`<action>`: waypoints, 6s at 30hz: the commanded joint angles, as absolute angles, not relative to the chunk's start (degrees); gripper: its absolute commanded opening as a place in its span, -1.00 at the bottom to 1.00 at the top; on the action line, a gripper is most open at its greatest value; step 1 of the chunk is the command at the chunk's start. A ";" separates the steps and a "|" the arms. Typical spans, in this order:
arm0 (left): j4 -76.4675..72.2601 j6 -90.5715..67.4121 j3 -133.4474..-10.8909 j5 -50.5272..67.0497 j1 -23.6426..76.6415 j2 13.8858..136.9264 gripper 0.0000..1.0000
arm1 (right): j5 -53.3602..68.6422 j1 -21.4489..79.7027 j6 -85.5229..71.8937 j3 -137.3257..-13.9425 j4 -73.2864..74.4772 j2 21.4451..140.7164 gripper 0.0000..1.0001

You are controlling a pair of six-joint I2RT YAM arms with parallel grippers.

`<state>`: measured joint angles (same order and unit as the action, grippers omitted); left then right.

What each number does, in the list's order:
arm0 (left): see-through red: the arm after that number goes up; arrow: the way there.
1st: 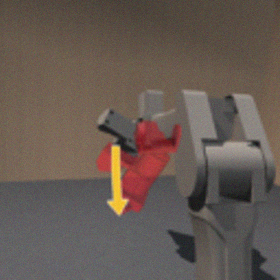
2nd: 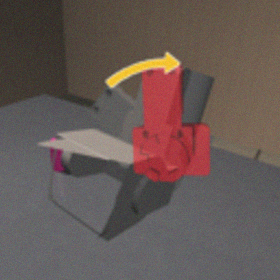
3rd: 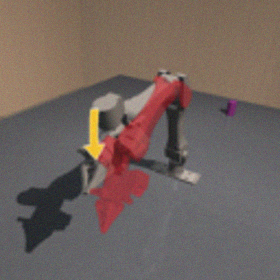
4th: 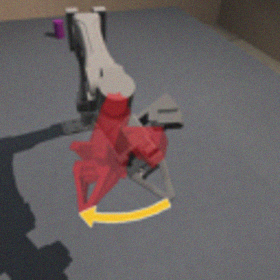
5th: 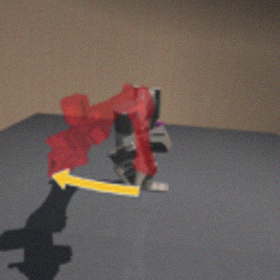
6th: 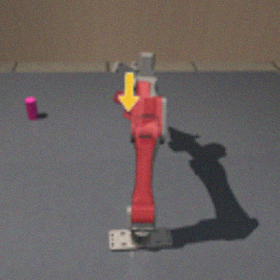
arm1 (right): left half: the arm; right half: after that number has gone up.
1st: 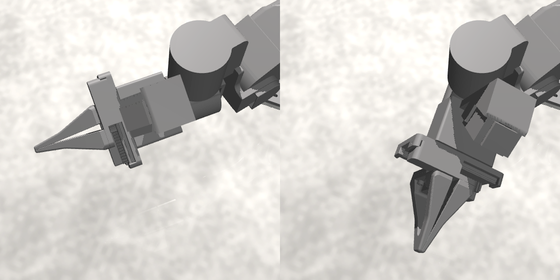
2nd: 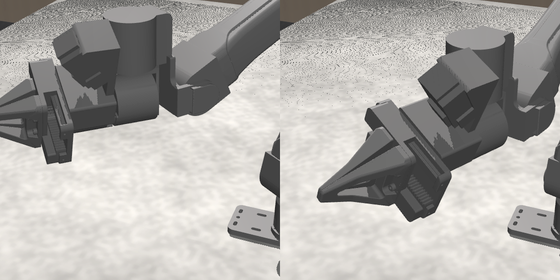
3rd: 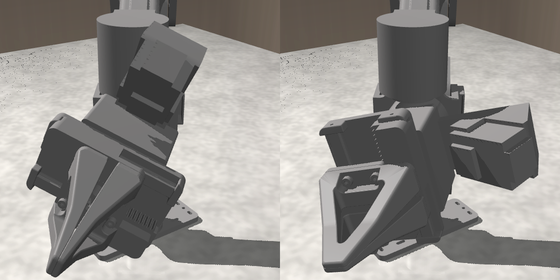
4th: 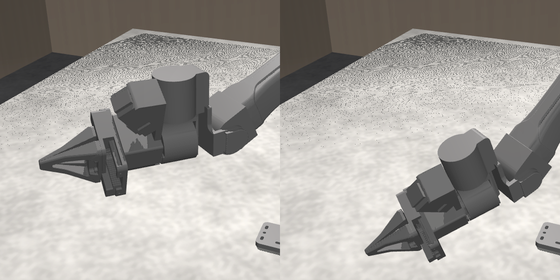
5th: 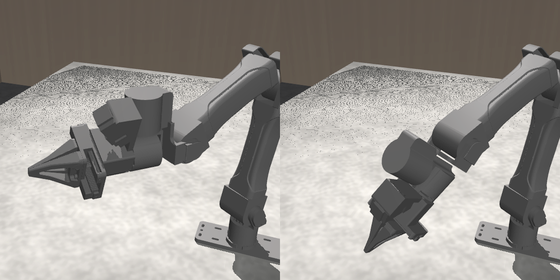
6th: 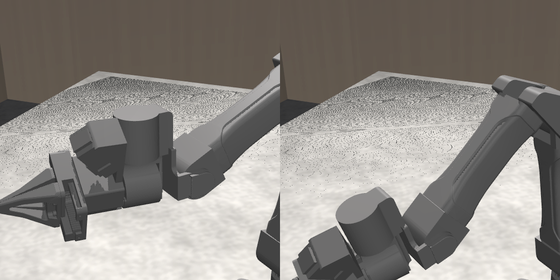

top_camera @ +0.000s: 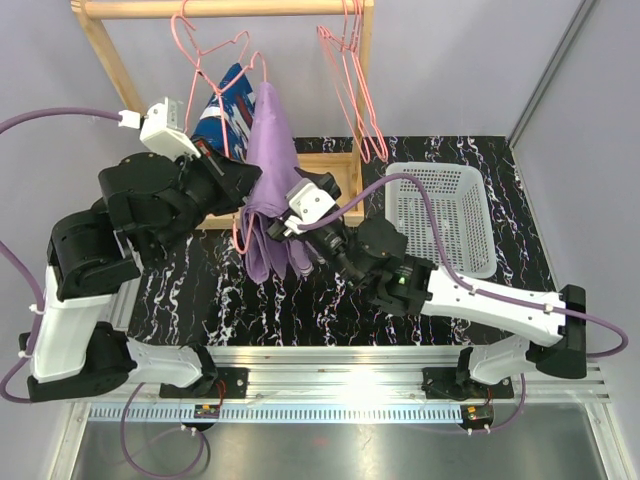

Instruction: Remove the trousers from the hanger

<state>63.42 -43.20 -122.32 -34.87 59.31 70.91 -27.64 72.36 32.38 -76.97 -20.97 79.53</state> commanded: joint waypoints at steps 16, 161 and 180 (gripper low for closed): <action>60.74 -38.32 -128.67 -36.56 59.50 72.95 -1.00 | -21.71 71.72 27.61 -78.67 -9.49 72.87 0.72; 56.17 -42.01 -83.33 -36.13 52.21 55.11 -1.00 | -44.21 72.16 37.80 -103.97 -16.10 74.36 -1.00; 54.23 -39.99 -77.61 -36.30 50.98 51.94 -1.00 | -55.07 72.07 21.27 -86.58 19.16 50.28 -1.00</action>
<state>57.54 -40.69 -78.13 -35.20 51.27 53.15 -49.84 72.31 24.71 -89.19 17.19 50.81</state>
